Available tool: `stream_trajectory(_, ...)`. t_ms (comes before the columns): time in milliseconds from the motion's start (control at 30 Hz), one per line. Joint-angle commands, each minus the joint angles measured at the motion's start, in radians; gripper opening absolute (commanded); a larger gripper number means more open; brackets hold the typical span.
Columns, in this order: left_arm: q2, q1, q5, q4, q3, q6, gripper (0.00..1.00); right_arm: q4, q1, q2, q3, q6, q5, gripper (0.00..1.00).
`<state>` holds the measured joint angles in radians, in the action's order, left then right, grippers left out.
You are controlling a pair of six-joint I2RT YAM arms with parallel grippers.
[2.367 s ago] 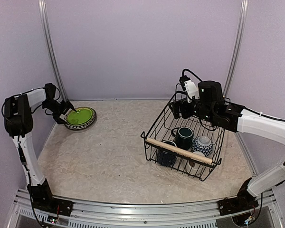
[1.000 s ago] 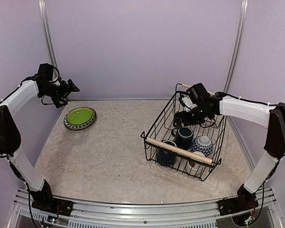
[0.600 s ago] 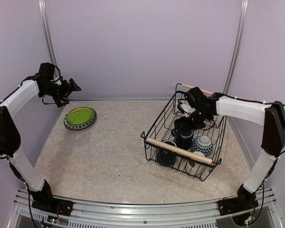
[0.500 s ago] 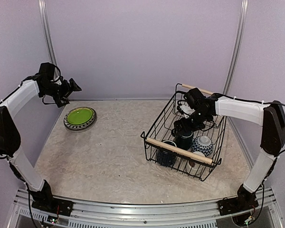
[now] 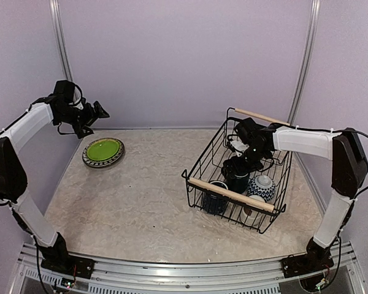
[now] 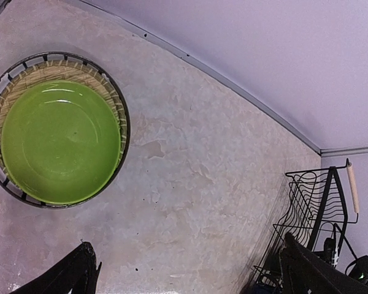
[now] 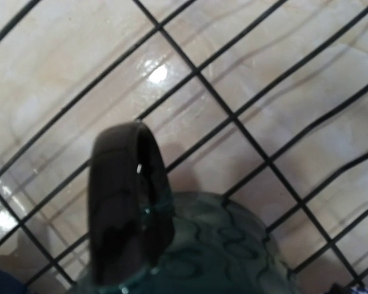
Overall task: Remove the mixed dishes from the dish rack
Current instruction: Grab the cup from the dish rack.
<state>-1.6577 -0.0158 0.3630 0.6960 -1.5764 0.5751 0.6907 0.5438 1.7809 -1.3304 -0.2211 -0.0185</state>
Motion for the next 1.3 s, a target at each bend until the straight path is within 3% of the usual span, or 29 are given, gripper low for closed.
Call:
stream_trajectory(0, -0.004, -0.01, 0.012, -0.003, 0.006, -0.017, 0.99, 0.004, -0.005, 0.02, 0.003, 0.01, 0.011, 1.0)
stream_trajectory(100, -0.005, -0.011, 0.016, -0.002, 0.006, -0.015, 0.99, -0.006, -0.005, 0.018, 0.009, 0.007, 0.011, 0.97)
stream_trajectory(533, -0.004, -0.022, 0.015, 0.0, 0.004, -0.018, 0.99, -0.008, -0.006, -0.028, -0.005, -0.006, 0.01, 0.61)
stream_trajectory(700, -0.005, -0.038, 0.008, 0.003, 0.003, -0.024, 0.99, -0.063, -0.006, -0.11, 0.019, -0.027, 0.0, 0.42)
stream_trajectory(967, 0.005, -0.082, -0.035, 0.011, 0.0, -0.046, 0.99, -0.2, -0.005, -0.211, 0.051, -0.075, 0.011, 0.03)
stream_trajectory(1200, 0.021, -0.143, 0.005, -0.018, 0.01, -0.069, 0.99, -0.33, -0.015, -0.298, 0.098, -0.135, 0.021, 0.0)
stream_trajectory(1267, 0.018, -0.158, 0.085, -0.039, 0.014, -0.071, 0.99, -0.402, -0.022, -0.345, 0.135, -0.158, -0.006, 0.0)
